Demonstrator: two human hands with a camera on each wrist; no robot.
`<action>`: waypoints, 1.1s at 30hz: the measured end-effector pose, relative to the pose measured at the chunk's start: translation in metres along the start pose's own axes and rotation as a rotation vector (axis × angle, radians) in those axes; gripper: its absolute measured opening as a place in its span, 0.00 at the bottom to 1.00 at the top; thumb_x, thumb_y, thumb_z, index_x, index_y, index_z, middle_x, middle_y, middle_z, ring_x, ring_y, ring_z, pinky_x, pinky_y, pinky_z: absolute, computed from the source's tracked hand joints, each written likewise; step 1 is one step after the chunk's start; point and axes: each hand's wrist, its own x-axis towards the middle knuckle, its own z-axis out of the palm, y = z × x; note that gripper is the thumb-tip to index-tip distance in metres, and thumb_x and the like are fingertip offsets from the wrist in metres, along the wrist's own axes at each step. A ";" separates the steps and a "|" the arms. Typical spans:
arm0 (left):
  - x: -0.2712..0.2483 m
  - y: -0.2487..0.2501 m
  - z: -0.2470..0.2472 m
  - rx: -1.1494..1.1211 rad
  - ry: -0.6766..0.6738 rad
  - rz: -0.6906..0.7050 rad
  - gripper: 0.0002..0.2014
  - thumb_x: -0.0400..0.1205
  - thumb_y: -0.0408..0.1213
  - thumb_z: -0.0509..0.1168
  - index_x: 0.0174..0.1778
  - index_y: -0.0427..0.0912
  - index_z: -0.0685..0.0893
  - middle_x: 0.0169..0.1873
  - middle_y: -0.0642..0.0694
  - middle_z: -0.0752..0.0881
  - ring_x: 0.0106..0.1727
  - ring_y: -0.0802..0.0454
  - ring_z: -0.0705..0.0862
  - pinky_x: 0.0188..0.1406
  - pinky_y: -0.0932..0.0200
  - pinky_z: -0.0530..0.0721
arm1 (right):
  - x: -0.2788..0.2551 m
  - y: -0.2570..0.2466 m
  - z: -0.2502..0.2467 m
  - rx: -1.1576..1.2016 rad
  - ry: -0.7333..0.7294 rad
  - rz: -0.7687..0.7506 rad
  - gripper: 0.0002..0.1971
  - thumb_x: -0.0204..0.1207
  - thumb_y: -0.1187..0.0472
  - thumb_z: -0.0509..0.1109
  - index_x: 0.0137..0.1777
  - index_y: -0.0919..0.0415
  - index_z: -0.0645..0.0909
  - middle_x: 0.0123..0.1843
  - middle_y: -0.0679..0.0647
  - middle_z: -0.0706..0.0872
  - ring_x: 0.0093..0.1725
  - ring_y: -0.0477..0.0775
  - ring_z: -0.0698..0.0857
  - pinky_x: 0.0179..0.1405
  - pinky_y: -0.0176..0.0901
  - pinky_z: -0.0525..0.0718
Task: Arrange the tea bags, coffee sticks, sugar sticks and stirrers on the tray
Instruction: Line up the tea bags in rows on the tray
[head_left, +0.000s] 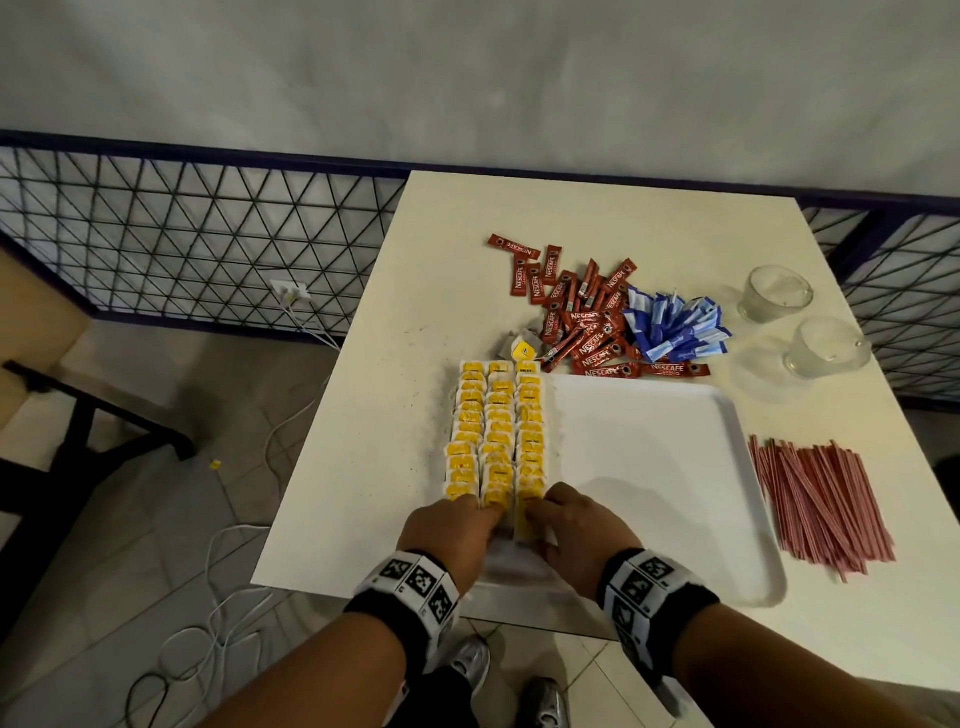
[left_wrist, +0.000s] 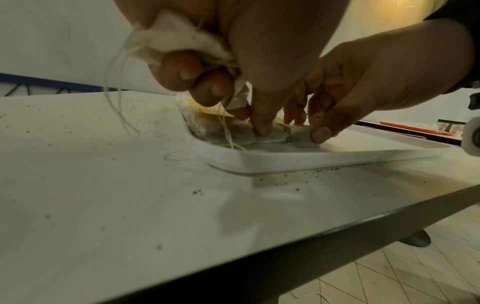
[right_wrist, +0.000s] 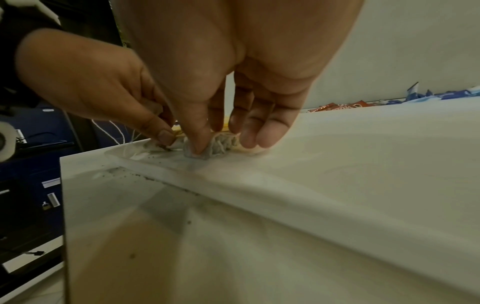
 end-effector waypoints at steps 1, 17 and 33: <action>0.001 0.000 -0.001 -0.003 0.000 -0.002 0.17 0.88 0.46 0.50 0.72 0.56 0.72 0.59 0.43 0.79 0.59 0.38 0.81 0.48 0.51 0.77 | 0.001 0.000 0.000 0.001 0.002 0.008 0.18 0.77 0.54 0.64 0.66 0.52 0.78 0.63 0.55 0.75 0.59 0.63 0.81 0.53 0.49 0.81; -0.012 -0.024 -0.015 -0.128 -0.001 -0.053 0.26 0.85 0.56 0.53 0.80 0.60 0.61 0.70 0.50 0.76 0.68 0.47 0.77 0.60 0.53 0.77 | 0.006 0.002 0.003 0.016 0.016 0.025 0.17 0.78 0.53 0.65 0.67 0.51 0.76 0.63 0.54 0.75 0.59 0.62 0.81 0.54 0.50 0.81; -0.017 -0.037 -0.020 -0.445 0.155 -0.080 0.20 0.84 0.55 0.59 0.71 0.55 0.78 0.54 0.50 0.86 0.56 0.52 0.84 0.56 0.58 0.80 | 0.002 -0.002 -0.008 -0.005 0.033 0.023 0.21 0.76 0.47 0.65 0.69 0.45 0.74 0.65 0.49 0.74 0.61 0.57 0.80 0.54 0.47 0.82</action>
